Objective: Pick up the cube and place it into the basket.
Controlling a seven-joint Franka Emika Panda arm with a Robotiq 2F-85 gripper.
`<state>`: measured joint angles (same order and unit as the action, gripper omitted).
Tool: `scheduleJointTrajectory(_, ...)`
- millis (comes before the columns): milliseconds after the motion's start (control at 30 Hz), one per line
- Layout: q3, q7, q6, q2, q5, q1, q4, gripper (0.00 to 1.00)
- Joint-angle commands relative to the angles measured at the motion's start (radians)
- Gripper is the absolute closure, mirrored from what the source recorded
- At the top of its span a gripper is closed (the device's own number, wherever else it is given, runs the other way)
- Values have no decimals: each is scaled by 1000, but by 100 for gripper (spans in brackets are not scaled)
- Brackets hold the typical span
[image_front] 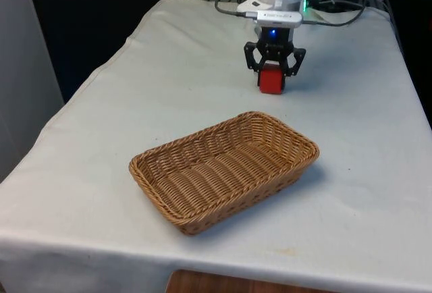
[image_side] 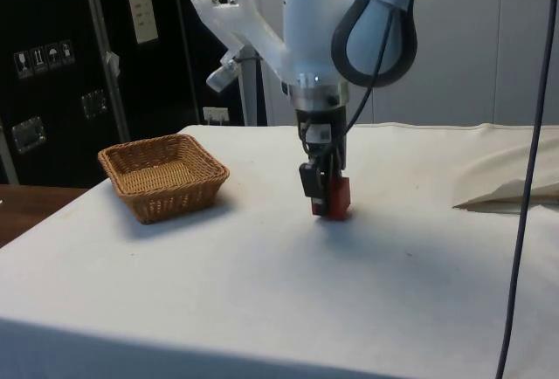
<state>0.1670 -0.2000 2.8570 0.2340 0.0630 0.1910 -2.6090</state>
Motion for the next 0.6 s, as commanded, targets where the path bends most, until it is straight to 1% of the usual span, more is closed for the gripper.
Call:
scheduleJointTrajectory(0,9,-8,-24,-26,13,7,-5,99)
scheduleJointTrajectory(233,6,4,-97,-105,13,2,-9,99)
scheduleJointTrajectory(267,5,5,-105,-114,13,2,-9,99)
scheduleJointTrajectory(300,1,11,-100,-109,1,0,-8,99)
scheduleJointTrajectory(333,5,9,-126,-137,13,1,-9,99)
scheduleJointTrajectory(567,2,27,-192,-205,9,-1,-7,99)
